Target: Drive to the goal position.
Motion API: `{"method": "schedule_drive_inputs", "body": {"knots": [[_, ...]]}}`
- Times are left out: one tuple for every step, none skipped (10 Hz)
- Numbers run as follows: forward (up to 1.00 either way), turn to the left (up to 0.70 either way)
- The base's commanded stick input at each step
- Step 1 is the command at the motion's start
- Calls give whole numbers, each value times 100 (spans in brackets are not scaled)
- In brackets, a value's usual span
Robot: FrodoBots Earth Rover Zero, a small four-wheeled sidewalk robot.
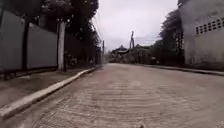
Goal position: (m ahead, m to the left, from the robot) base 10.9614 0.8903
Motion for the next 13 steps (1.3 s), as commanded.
{"method": "schedule_drive_inputs", "body": {"knots": [[100,0],[100,0],[100,0],[100,0],[100,0],[100,0],[100,0],[100,0],[100,0],[100,0],[100,0],[100,0],[100,0]]}}
